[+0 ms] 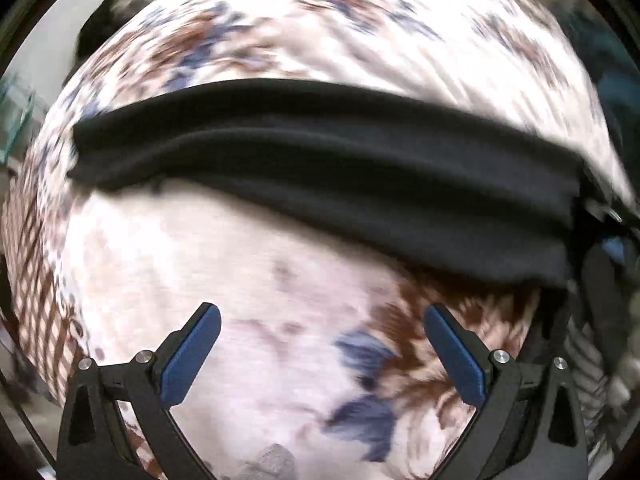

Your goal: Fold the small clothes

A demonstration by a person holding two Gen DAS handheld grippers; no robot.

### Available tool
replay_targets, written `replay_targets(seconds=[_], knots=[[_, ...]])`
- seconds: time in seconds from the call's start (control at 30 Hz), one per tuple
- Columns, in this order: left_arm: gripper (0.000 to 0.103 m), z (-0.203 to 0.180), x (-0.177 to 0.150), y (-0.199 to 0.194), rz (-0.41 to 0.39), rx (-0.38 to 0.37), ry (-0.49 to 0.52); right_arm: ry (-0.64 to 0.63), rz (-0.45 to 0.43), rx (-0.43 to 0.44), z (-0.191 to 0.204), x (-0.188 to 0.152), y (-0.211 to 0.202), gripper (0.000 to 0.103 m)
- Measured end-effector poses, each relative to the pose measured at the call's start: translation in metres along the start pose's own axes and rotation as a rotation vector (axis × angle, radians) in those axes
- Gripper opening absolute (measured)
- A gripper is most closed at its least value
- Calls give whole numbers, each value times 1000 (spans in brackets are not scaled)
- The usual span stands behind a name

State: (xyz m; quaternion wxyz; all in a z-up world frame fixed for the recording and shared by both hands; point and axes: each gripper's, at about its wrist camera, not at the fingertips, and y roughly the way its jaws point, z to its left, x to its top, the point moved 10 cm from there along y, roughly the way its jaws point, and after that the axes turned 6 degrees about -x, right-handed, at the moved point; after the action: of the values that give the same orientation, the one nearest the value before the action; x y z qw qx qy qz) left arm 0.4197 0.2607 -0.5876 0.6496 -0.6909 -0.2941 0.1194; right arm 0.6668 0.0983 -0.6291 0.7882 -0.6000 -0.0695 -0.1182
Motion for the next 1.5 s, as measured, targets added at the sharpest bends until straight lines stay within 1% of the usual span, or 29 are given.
replay_targets(seconds=[0.03,0.1,0.13,0.17,0.23,0.33,0.4,0.47,0.53,0.57,0.6,0.63,0.67,0.7,0.73,0.77,0.8,0.83,0.87,0.97,1.07,1.13,1.17,1.23,1.27,1.33,1.37,1.4,1.5], knots=[[103,20,9,1,-5,-6,-36,111,26,148,0,-1,-10,32],[103,56,15,-2,-16,-39,-158,233,20,246,-12,1,-27,46],[103,70,13,-6,-23,-46,-218,275,12,268,-20,1,-36,48],[103,80,11,-10,-29,-62,-290,289,-1,251,-29,1,-43,50],[103,126,17,-8,-57,-99,-479,288,-31,192,-47,0,-57,51],[103,158,11,-5,-118,-183,-700,300,-37,125,-67,-8,-66,51],[103,179,20,-1,-177,-193,-774,310,-26,90,-82,-15,-70,51],[102,185,29,2,-208,-181,-801,312,-21,23,-101,-23,-77,51],[93,187,37,4,-244,-157,-810,306,-21,-46,-116,-28,-79,51],[86,191,48,7,-271,-164,-812,310,-24,-64,-125,-31,-84,51],[62,197,49,2,-295,-155,-810,314,-26,-78,-130,-34,-88,51],[29,203,50,0,-304,-147,-810,320,-27,-90,-131,-36,-88,51],[13,202,66,7,-310,-154,-807,325,-29,-107,-133,-39,-88,51],[4,204,73,8,-316,-157,-796,328,-28,-120,-139,-43,-96,51],[3,208,77,3,-325,-152,-778,327,-25,-126,-140,-45,-97,57],[3,207,89,-2,-342,-143,-746,322,-21,-142,-141,-49,-97,65],[3,203,97,-12,-366,-128,-698,307,-14,-179,-143,-51,-96,83],[3,193,110,-25,-392,-109,-630,290,-8,-219,-146,-55,-95,91],[3,187,120,-31,-411,-99,-590,272,-14,-254,-148,-57,-96,91],[3,146,143,-76,-487,-82,-423,223,-9,-343,-156,-65,-102,91],[3,78,164,-117,-538,-112,-251,218,-2,-383,-171,-72,-110,91],[3,20,166,-140,-558,-154,-131,223,5,-408,-186,-76,-114,91],[3,-10,162,-150,-559,-166,-76,220,8,-427,-195,-77,-116,91],[3,-73,151,-162,-548,-208,36,181,8,-508,-213,-77,-120,91],[3,-103,143,-165,-542,-225,81,164,6,-514,-220,-76,-119,91],[3,-167,123,-165,-509,-252,188,169,20,-488,-233,-75,-116,91],[3,-197,111,-164,-494,-274,223,182,31,-454,-241,-75,-116,91],[3,-233,95,-161,-466,-307,263,190,40,-431,-248,-76,-115,91],[3,-328,47,-148,-388,-389,354,191,60,-409,-276,-79,-125,91]])
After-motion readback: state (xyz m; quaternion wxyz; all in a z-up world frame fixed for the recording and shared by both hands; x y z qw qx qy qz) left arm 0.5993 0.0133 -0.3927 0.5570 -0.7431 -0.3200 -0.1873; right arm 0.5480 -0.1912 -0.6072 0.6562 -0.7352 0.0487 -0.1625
